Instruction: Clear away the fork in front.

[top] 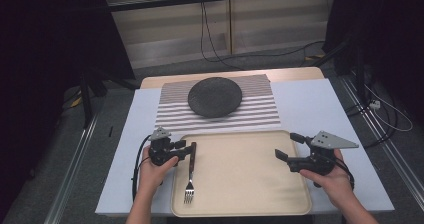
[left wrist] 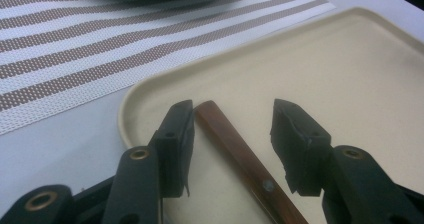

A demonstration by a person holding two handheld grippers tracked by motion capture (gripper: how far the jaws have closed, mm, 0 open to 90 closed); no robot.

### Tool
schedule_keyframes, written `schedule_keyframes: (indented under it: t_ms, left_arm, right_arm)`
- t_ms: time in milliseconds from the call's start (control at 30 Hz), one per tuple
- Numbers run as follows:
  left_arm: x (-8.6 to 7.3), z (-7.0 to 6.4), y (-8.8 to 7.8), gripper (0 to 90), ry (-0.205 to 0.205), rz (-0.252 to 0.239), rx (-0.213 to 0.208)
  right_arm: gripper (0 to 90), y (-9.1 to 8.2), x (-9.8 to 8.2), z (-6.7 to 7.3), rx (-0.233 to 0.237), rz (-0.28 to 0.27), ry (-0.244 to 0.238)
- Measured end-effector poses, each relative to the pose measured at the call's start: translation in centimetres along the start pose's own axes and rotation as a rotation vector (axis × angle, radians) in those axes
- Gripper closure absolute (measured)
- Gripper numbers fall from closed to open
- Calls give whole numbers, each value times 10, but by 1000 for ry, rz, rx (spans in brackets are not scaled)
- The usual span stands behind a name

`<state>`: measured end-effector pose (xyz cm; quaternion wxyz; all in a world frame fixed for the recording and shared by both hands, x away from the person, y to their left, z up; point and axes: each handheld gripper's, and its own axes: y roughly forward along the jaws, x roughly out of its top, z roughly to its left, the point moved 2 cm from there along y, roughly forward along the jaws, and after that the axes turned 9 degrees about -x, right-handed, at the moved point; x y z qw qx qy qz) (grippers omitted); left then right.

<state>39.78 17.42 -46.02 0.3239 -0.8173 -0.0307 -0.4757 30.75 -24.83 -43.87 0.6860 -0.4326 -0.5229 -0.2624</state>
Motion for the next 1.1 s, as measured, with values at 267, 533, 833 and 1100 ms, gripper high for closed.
schedule_keyframes:
  t_ms: [267, 533, 833, 1100]
  left_arm:
    - [2, -8, -26, 348, 1, -48, 13]
    - [-6, -10, -49, 274, 25, -26, 52]
    - [-21, -8, -60, 192, 34, -33, 74]
    - [-21, -7, -62, 150, 40, -51, 88]
  right_arm:
    - [157, -3, -2, -5, -17, 37, -6]
    - [152, -12, -11, -10, -22, 61, -6]
    - [152, -21, -17, -15, -44, 57, -16]
    - [151, -23, -18, -20, -56, 45, -7]
